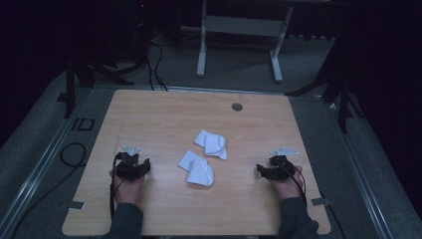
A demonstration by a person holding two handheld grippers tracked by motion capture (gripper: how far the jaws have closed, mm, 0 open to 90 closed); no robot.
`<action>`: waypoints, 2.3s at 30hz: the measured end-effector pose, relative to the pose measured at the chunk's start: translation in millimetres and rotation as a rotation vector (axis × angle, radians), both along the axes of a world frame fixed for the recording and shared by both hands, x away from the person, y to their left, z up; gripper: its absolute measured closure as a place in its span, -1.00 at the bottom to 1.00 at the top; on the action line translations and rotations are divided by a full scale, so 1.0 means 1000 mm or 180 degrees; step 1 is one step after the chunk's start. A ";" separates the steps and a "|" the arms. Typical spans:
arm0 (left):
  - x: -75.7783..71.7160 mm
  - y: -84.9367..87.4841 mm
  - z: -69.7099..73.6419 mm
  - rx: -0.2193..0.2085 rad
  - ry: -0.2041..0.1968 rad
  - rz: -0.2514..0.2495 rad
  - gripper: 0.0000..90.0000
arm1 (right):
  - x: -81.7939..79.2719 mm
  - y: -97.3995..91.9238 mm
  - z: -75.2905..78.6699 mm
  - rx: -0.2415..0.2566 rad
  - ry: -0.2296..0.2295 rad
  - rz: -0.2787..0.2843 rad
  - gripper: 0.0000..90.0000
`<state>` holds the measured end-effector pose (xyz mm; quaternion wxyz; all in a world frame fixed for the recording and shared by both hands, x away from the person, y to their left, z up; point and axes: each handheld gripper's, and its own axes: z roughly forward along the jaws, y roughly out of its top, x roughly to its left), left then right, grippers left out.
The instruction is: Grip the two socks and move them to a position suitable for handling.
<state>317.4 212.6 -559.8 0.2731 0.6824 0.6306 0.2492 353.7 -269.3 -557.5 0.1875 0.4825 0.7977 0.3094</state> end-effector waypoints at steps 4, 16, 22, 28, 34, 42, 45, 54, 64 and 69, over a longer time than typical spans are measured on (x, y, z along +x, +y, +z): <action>0.000 -0.001 0.000 0.0017 -0.0011 -0.0018 0.14 | 0.000 -0.002 0.000 0.0001 -0.0014 -0.0028 0.02; -0.002 0.000 0.002 -0.0050 -0.0037 -0.0079 0.28 | -0.010 -0.003 0.010 -0.0142 -0.0202 -0.0125 0.78; -0.002 0.002 0.003 -0.0083 -0.0034 -0.0071 0.31 | -0.016 0.004 0.015 -0.0103 -0.0212 0.0023 0.99; -0.001 0.002 0.002 -0.0126 0.0024 -0.0118 0.33 | -0.019 0.026 0.017 -0.0143 -0.0210 0.0263 1.00; -0.002 0.002 0.003 -0.0130 0.0017 -0.0116 0.32 | -0.025 0.050 0.016 -0.0222 -0.0220 0.0513 1.00; -0.001 0.000 0.002 -0.0122 0.0044 -0.0137 0.31 | -0.030 0.078 0.019 -0.0222 -0.0251 0.0796 1.00; -0.001 0.001 0.002 -0.0122 0.0043 -0.0131 0.31 | -0.029 0.089 0.020 -0.0223 -0.0254 0.0877 1.00; -0.001 0.001 0.002 -0.0122 0.0041 -0.0125 0.30 | -0.030 0.123 0.027 -0.0185 -0.0294 0.1189 1.00; -0.001 0.000 0.002 -0.0120 0.0042 -0.0137 0.30 | -0.031 0.171 0.027 -0.0211 -0.0308 0.1523 1.00; -0.001 0.001 0.002 -0.0133 0.0038 -0.0138 0.31 | -0.023 0.185 0.015 -0.0269 -0.0186 0.1541 1.00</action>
